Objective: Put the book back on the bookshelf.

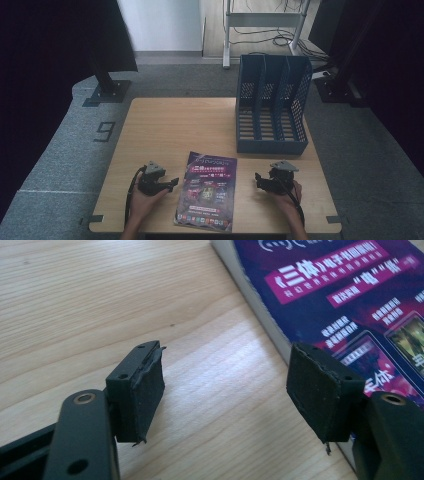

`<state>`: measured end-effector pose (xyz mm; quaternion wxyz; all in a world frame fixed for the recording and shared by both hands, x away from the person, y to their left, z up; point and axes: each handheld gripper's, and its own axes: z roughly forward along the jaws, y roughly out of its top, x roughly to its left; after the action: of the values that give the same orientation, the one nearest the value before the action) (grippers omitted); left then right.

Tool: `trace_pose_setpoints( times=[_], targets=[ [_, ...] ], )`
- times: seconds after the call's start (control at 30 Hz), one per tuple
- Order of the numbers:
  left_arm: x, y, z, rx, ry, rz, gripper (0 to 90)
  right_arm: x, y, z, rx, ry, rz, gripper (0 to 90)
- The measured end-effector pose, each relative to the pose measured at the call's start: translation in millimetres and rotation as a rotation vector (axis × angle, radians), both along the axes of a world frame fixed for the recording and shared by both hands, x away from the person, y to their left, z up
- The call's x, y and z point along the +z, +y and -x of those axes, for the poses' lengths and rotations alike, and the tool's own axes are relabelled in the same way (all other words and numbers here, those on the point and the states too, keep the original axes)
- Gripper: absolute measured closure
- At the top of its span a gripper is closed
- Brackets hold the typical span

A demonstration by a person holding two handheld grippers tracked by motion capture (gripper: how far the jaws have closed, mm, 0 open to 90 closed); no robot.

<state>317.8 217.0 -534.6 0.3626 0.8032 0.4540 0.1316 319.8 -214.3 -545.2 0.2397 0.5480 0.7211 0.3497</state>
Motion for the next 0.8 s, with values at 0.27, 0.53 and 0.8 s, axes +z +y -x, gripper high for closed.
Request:
trace_pose_setpoints(
  times=[0.27, 0.53, 0.8],
  targets=[
    [-0.5, -6.2, 1.1, -0.024, -0.003, 0.001, 30.9, 10.9, 16.4, 2.7, 0.036, -0.029, -0.043, 13.1],
    [-1.6, -13.3, 2.8, -0.045, 0.002, -0.007, 30.8, 17.8, 42.7, 4.3, 0.104, -0.043, -0.085, 13.7],
    [-1.9, -15.0, 3.6, -0.056, 0.000, 0.017, 30.8, 17.3, 70.1, 5.4, 0.172, -0.040, -0.077, 13.8]
  ],
)
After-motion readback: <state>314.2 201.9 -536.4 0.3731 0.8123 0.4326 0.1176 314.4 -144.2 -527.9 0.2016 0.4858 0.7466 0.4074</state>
